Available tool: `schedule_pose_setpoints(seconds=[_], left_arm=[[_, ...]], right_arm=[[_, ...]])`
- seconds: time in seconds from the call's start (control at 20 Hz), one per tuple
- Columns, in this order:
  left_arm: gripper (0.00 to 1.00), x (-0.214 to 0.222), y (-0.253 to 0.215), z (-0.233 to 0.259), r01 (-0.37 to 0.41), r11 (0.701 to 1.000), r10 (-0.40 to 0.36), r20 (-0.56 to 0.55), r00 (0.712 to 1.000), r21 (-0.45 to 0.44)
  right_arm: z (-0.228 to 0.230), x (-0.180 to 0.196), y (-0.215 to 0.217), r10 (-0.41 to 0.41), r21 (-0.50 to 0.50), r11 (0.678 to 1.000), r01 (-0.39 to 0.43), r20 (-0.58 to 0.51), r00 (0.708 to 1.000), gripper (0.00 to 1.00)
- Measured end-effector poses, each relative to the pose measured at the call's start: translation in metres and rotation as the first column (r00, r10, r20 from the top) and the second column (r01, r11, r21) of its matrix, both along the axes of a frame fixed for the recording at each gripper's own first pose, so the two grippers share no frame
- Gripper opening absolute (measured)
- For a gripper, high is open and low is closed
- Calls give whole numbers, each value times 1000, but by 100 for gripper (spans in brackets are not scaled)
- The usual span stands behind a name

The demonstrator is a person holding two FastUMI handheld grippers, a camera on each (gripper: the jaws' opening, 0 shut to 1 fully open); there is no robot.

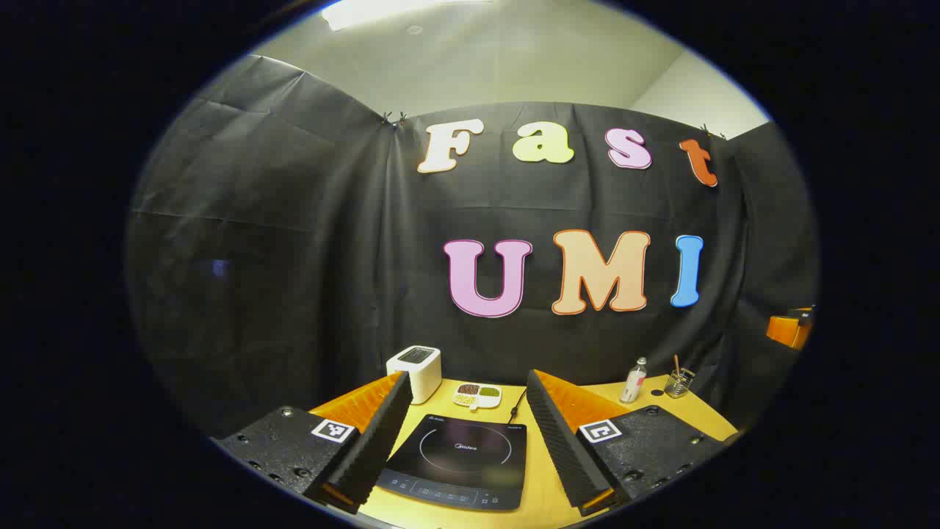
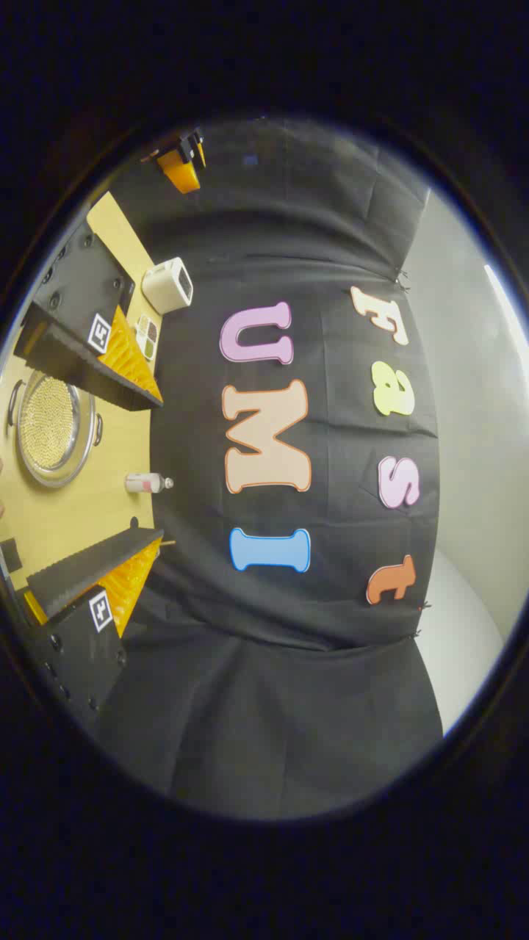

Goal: First push the handle of the pot to place it horizontally, then grasp the pot with both hands and set it on the induction cooktop.

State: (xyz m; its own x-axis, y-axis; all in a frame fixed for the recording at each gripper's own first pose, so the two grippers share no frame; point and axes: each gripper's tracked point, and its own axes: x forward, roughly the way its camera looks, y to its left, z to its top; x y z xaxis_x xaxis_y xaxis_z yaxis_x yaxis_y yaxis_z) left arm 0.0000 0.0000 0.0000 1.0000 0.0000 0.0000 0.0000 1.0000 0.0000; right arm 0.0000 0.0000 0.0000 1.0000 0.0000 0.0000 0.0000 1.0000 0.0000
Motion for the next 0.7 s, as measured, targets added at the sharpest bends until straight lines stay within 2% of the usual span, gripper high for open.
schedule_pose_setpoints(seconds=[0.4, 0.7], left_arm=[[92, -1, 5, -7, 10, 1000, -10, -16, 1000, -4], [92, -1, 4, -13, 10, 1000, -10, -24, 1000, -8]], right_arm=[[-8, -4, 41, 61, 2, 998, -61, -31, 998, 100], [-28, -5, 54, 92, 83, 993, -85, -83, 992, 99]])
